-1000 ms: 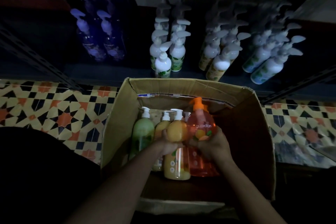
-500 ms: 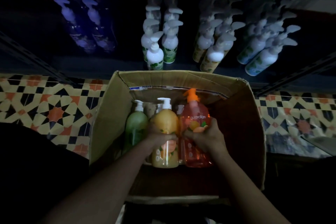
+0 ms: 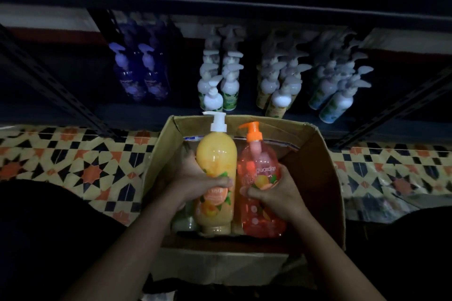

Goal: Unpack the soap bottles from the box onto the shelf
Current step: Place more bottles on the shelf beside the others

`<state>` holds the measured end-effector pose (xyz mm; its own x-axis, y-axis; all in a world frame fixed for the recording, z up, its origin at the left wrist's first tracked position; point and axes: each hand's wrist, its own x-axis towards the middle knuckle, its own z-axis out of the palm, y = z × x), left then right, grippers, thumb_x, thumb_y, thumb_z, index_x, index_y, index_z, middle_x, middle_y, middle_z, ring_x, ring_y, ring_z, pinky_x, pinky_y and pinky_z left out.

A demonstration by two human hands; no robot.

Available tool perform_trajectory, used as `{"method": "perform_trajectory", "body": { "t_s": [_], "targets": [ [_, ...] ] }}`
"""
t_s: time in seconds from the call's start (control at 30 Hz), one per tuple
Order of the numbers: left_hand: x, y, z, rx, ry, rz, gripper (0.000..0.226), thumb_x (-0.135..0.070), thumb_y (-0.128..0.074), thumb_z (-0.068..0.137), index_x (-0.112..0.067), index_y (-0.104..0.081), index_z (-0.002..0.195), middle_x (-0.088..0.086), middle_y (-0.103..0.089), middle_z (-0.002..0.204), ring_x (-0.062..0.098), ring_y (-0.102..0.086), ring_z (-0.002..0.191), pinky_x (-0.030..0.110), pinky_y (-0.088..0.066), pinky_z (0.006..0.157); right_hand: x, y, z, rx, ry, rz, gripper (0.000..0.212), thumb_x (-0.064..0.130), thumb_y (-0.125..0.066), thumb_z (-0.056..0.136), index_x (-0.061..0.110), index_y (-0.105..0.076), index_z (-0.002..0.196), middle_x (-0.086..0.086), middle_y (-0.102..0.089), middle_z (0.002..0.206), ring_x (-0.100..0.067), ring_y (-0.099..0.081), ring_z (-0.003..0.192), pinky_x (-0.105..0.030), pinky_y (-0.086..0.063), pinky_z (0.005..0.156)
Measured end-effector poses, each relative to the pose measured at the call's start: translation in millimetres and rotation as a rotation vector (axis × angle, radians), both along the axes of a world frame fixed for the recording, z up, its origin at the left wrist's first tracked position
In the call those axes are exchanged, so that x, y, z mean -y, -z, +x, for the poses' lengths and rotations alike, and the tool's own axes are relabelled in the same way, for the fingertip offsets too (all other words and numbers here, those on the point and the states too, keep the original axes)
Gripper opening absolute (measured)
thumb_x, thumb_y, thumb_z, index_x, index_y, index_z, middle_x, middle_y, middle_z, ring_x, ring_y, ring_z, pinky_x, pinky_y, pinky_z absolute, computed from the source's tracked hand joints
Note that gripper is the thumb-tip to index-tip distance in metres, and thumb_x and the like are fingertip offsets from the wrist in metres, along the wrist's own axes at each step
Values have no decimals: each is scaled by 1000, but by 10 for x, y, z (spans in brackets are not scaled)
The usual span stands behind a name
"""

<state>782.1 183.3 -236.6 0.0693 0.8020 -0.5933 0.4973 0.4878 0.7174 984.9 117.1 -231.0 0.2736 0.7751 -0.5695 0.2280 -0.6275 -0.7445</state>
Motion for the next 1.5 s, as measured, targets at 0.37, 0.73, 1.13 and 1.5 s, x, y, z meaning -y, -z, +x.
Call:
{"method": "perform_trajectory", "body": {
  "t_s": [0.37, 0.73, 1.13, 1.5],
  "targets": [
    [-147, -1646, -117, 90, -40, 624, 95, -50, -95, 33, -37, -52, 117, -14, -64, 111, 11, -63, 103, 41, -55, 89, -196, -1433, -126, -57, 51, 523, 85, 35, -97, 50, 27, -54, 123, 6, -74, 103, -5, -72, 91, -31, -58, 86],
    [-698, -2832, -182, 39, -197, 1088, 111, -67, -84, 29, -40, -45, 130, -9, -59, 122, 19, -55, 117, 44, -50, 96, -1000, -2654, -282, -11, -38, 948, 89, 36, -98, 50, 33, -53, 126, 5, -70, 114, -10, -70, 100, -39, -58, 87],
    [-1750, -3368, -195, 39, -289, 1272, 109, -52, -93, 40, -31, -43, 134, -9, -56, 125, 16, -52, 117, 36, -47, 98, -2199, -3241, -341, 67, -101, 1099, 85, 43, -97, 48, 37, -53, 121, 9, -70, 111, -7, -68, 101, -40, -56, 91],
    [-2630, -3367, 90, 105, -269, 1381, 100, -50, -94, 41, -33, -45, 126, -12, -59, 113, 10, -59, 105, 27, -50, 88, -2920, -3232, -173, 57, -17, 1104, 88, 37, -96, 50, 35, -51, 125, 10, -68, 109, -3, -66, 98, -23, -53, 80]
  ]
}}
